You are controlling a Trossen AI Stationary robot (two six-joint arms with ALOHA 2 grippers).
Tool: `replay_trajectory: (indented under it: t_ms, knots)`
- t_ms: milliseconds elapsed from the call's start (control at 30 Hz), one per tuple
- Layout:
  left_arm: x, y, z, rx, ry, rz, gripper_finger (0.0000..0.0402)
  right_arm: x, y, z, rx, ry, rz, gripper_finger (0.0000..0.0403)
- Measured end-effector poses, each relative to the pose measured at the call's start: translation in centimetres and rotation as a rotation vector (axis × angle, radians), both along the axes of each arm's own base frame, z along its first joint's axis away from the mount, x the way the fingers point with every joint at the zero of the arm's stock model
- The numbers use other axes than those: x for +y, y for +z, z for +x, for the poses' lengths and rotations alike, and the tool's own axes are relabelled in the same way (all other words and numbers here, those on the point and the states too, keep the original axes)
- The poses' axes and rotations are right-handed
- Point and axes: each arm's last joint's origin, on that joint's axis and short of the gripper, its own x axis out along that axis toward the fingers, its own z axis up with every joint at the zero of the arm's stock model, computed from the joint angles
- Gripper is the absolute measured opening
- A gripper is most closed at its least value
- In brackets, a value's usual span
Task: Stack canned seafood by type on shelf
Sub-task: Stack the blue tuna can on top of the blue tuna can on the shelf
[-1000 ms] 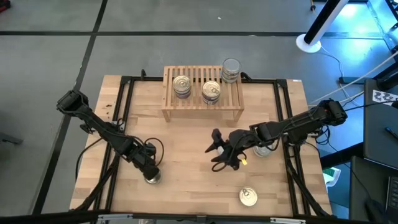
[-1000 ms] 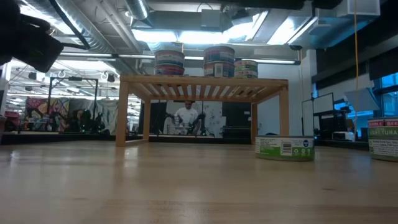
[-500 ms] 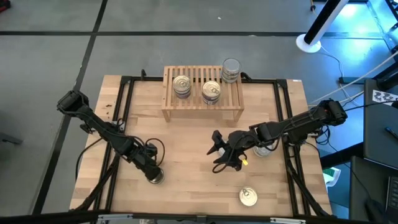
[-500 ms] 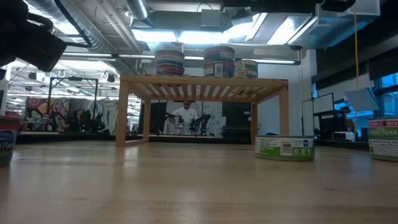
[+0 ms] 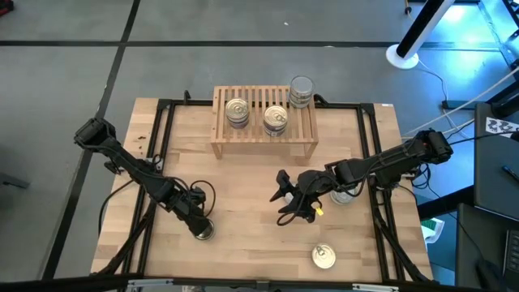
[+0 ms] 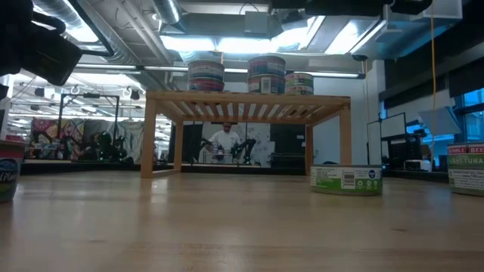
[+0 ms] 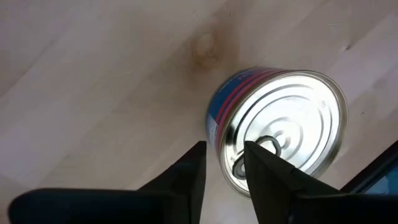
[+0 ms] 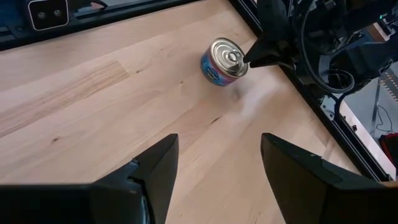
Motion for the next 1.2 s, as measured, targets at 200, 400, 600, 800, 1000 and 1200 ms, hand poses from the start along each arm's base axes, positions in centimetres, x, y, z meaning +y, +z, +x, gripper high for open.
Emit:
replay_trajectory:
  t_ms: [200, 400, 600, 800, 1000, 1200]
  knots:
    - [-0.1, -0.2, 0.2, -0.002, -0.007, 0.011, 0.0092, 0.1, 0.0, 0.0, 0.004, 0.023, 0.014, 0.0230]
    - [-0.4, -0.9, 0.6, 0.007, -0.013, 0.018, 0.0084, 0.2, 0.1, 0.0, 0.001, 0.053, 0.032, 0.0230]
    - [-0.6, -0.9, 0.9, -0.034, -0.051, 0.007, 0.0064, 0.6, -0.8, 0.7, 0.006, 0.058, 0.030, 0.0230]
    - [-0.7, -1.1, 1.1, -0.038, -0.040, 0.007, 0.0019, 1.8, -3.5, 2.3, 0.022, 0.091, -0.013, 0.0230]
    - [-0.8, -1.3, 1.3, -0.032, -0.018, 0.009, 0.0006, 2.2, -5.5, 3.7, 0.000, 0.106, -0.047, 0.0230]
    - [-0.8, -1.3, 1.8, -0.094, 0.033, 0.024, 0.0003, 2.5, -6.8, 4.9, -0.067, 0.121, -0.100, 0.0230]
